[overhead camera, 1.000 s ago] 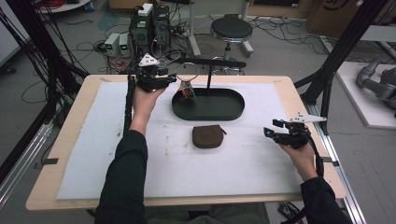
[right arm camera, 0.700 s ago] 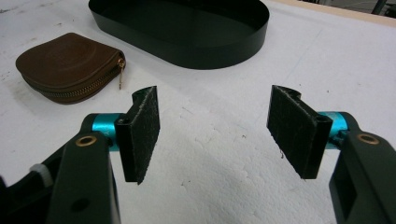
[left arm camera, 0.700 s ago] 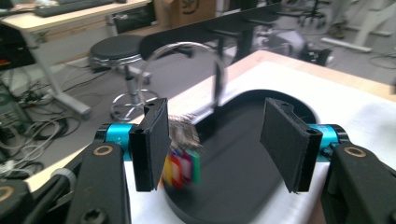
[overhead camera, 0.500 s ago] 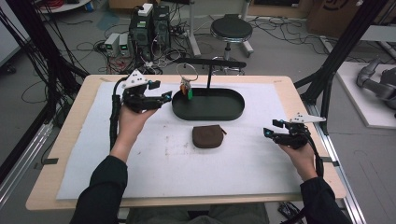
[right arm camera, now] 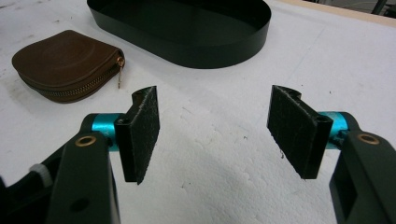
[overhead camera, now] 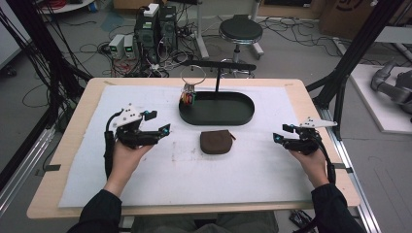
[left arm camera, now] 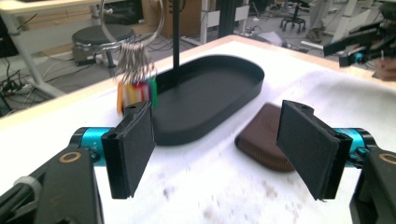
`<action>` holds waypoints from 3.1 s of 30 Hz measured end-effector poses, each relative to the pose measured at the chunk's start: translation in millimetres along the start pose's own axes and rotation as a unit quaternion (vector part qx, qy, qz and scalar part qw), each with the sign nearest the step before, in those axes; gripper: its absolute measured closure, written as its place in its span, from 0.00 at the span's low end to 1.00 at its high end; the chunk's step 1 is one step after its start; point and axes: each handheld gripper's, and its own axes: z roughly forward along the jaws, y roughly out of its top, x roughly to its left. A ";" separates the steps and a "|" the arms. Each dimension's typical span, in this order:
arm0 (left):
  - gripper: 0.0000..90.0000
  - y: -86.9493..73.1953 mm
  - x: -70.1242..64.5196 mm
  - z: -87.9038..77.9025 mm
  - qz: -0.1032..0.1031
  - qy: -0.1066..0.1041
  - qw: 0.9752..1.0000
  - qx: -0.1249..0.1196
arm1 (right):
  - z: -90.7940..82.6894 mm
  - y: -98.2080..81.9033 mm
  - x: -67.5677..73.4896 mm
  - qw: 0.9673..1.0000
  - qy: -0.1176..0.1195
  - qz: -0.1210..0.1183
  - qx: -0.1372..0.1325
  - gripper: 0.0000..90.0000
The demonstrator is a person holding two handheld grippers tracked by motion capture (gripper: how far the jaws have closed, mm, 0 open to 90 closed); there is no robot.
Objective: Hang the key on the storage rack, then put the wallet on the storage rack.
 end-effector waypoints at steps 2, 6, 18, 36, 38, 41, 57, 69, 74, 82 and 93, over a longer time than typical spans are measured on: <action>0.30 -5.8 -0.5 -4.9 -0.001 0.003 1.000 0.001 | 0.4 -0.1 -0.7 1.000 -0.001 -0.001 -0.001 0.39; 0.29 -13.9 -0.6 -15.9 -0.007 0.006 1.000 -0.001 | 0.3 -0.2 -1.2 1.000 -0.002 0.000 -0.002 0.39; 0.29 -28.2 -0.3 -32.9 -0.014 0.018 1.000 -0.012 | 1.0 -0.4 -0.7 1.000 -0.002 -0.001 0.001 0.38; 0.29 -33.0 -3.5 -19.4 -0.005 0.011 1.000 0.001 | 8.6 2.0 7.3 1.000 0.012 -0.008 0.001 0.38; 0.29 -32.9 -3.7 -20.2 -0.004 0.012 1.000 0.001 | 10.8 3.3 10.5 1.000 0.019 -0.009 0.001 0.38; 0.29 -32.5 -4.7 -19.2 -0.004 0.013 1.000 0.000 | 14.6 6.5 16.9 0.999 0.031 -0.010 -0.004 0.39; 0.29 -34.3 -7.6 -12.7 0.002 0.003 1.000 0.012 | 57.7 27.1 65.4 0.995 0.093 -0.027 -0.002 0.44; 0.29 -34.4 -8.4 -11.9 0.001 0.001 1.000 0.012 | 90.2 45.9 76.7 0.994 0.100 -0.029 0.012 0.55; 0.29 -35.2 -7.2 -12.2 -0.001 -0.001 1.000 0.013 | 107.7 51.4 79.5 0.993 0.105 -0.030 0.033 0.61; 0.29 -35.7 -7.0 -11.7 -0.002 -0.003 1.000 0.014 | 129.1 53.3 74.1 0.993 0.099 -0.013 0.064 0.62; 0.29 -36.1 -7.2 -11.3 -0.001 -0.003 1.000 0.017 | 140.2 52.9 68.5 0.985 0.140 0.022 0.097 0.74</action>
